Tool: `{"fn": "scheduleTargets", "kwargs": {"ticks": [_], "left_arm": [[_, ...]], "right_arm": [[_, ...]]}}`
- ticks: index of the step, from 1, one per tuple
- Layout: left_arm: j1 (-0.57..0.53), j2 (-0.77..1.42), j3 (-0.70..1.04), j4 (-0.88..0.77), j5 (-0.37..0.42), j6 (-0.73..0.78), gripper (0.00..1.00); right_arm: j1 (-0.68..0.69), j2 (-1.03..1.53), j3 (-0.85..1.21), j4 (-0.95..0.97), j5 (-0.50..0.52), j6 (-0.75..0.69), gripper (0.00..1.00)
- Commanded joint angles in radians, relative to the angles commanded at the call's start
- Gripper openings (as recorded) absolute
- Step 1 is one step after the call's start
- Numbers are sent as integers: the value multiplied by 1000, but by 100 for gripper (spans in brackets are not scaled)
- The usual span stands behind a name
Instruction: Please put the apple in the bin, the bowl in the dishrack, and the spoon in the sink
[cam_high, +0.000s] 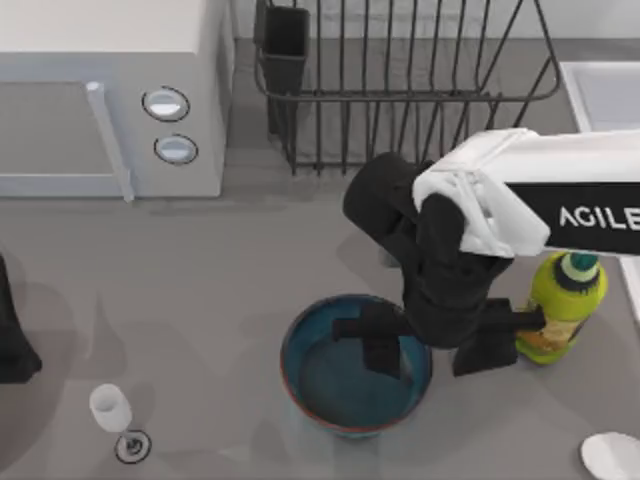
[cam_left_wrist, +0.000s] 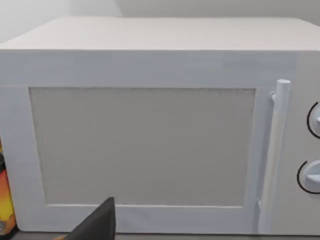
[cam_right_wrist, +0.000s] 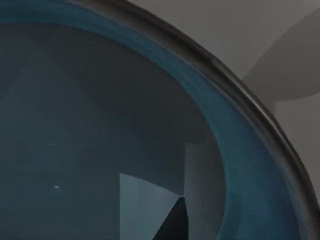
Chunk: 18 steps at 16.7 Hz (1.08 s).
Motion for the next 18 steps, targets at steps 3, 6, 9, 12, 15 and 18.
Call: {"fn": "scheduleTargets", "kwargs": {"ticks": [3,6,9,12,15,18], "left_arm": [[0,0,0,0,0,0,100],[0,0,0,0,0,0,100],[0,0,0,0,0,0,100],[0,0,0,0,0,0,100],[0,0,0,0,0,0,100],[0,0,0,0,0,0,100]], "right_arm": [[0,0,0,0,0,0,17],[0,0,0,0,0,0,0],[0,0,0,0,0,0,0],[0,0,0,0,0,0,0],[4,-1,3,-3,-1,2,0],[40,-8,41,-57,-15,10,0]]}}
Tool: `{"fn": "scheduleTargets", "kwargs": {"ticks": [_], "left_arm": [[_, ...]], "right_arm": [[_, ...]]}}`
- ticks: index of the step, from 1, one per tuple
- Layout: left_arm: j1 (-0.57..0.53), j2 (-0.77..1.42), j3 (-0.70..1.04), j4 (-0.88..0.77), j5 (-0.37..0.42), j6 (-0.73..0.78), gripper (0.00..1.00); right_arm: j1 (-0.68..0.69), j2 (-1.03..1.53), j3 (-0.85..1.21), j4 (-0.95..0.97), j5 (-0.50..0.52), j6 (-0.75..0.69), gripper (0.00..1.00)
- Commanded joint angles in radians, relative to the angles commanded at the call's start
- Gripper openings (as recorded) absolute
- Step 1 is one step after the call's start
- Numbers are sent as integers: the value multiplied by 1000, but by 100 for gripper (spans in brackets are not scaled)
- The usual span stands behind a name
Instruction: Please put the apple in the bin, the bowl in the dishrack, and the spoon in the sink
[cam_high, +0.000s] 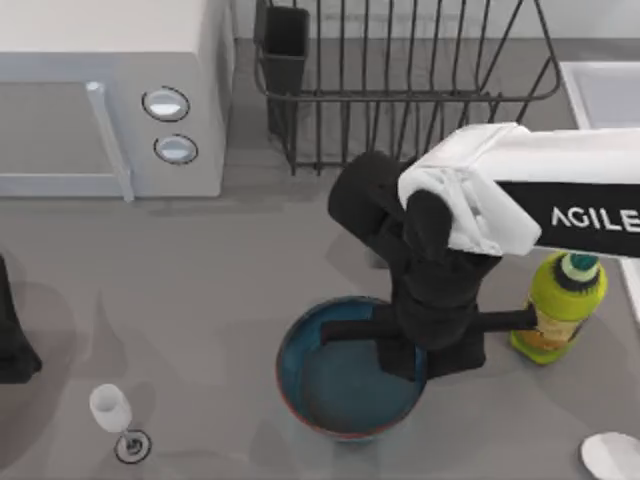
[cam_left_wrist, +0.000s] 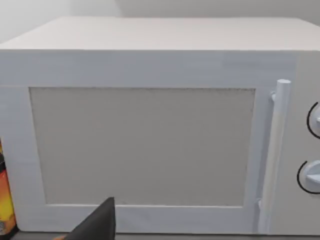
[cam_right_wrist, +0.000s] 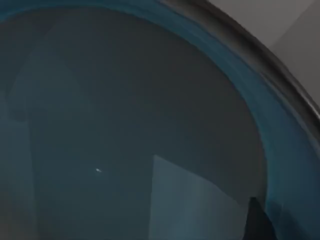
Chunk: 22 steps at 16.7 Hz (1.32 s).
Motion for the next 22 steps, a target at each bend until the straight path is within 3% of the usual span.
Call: {"fn": "scheduleTargets", "kwargs": {"ticks": [9,16,19,22], "left_arm": [[0,0,0,0,0,0,100],[0,0,0,0,0,0,100],[0,0,0,0,0,0,100],[0,0,0,0,0,0,100]], "right_arm": [[-38,-94,222,-308,13,-12,0],[-33,-99,228,-302,26,-18,0],[-12,-136,229,-204,117,-66,0],[28,-200,225,-23,274,-155,0]]}}
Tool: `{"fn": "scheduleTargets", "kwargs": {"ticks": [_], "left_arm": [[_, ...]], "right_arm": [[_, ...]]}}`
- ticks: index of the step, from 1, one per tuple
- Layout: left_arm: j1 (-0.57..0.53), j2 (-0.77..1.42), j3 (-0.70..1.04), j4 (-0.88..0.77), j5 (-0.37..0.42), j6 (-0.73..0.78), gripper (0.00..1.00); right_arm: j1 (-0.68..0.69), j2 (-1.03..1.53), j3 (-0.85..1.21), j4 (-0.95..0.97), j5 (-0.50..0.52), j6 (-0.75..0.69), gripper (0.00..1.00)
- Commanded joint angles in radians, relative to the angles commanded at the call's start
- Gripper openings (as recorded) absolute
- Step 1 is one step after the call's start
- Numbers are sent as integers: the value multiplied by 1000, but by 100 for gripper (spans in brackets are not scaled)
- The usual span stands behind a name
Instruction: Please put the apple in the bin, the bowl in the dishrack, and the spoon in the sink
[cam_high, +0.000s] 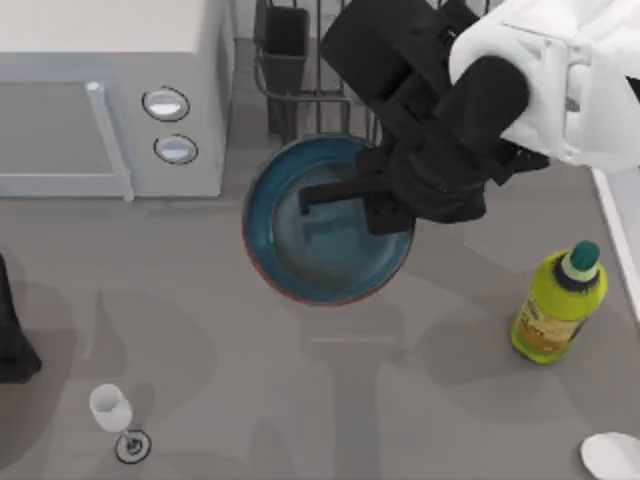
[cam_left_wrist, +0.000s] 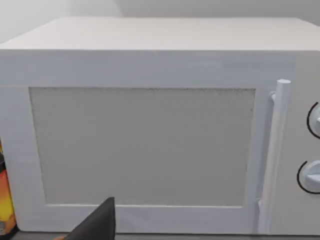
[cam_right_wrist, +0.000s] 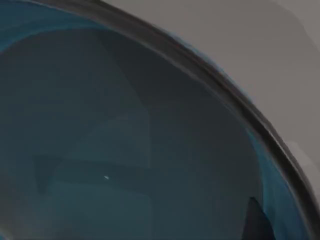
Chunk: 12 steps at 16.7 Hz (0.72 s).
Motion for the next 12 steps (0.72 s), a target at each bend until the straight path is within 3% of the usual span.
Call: {"fn": "scheduleTargets", "kwargs": {"ticks": [8,12], "left_arm": [[0,0,0,0,0,0,100],[0,0,0,0,0,0,100]], "right_arm": [[156,-222,-53,630,534,-334,0],[223,-305,-91,856,737,-476,0]]}}
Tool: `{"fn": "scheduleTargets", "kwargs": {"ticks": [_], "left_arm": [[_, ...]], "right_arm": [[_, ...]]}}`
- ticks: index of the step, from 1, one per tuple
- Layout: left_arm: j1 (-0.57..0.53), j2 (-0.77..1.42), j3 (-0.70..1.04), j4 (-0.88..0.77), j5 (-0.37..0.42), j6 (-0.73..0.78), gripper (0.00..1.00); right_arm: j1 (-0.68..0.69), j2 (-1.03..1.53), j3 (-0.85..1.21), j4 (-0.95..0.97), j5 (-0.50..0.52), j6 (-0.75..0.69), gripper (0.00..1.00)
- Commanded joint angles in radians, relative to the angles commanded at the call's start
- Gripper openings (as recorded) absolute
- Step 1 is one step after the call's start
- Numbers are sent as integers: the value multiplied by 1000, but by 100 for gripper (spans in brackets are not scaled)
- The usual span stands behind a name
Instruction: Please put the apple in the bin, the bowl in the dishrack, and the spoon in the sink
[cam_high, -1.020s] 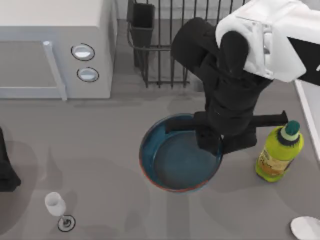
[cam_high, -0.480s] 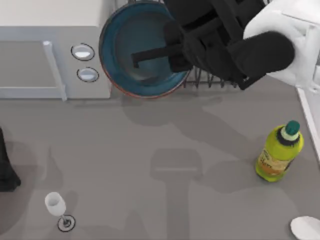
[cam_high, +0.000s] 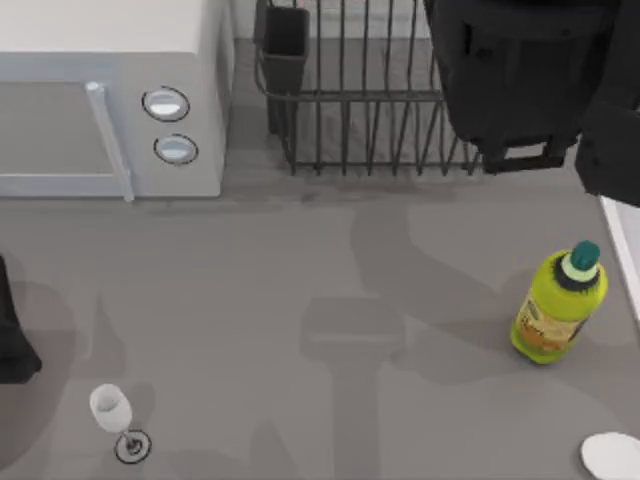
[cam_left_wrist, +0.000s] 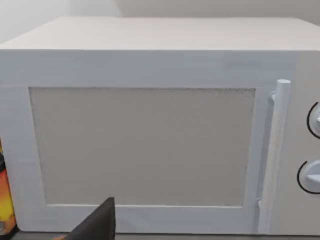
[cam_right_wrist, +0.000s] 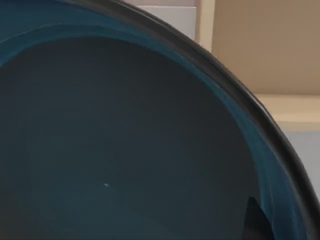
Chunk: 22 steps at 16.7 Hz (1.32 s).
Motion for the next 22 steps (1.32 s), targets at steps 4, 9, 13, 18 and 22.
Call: {"fn": "scheduleTargets", "kwargs": {"ticks": [4,9,13,18,22], "left_arm": [[0,0,0,0,0,0,100],[0,0,0,0,0,0,100],[0,0,0,0,0,0,100],[0,0,0,0,0,0,100],[0,0,0,0,0,0,100]], "right_arm": [[24,-28,-14,64,64,-48,0],[6,-11,-13,76,50,-47,0],[-98,126,-36,219,-48,-54,0],[-229,384,-68,575,-179,-59,0],[-358,546,-105,758,-305,-62,0]]}}
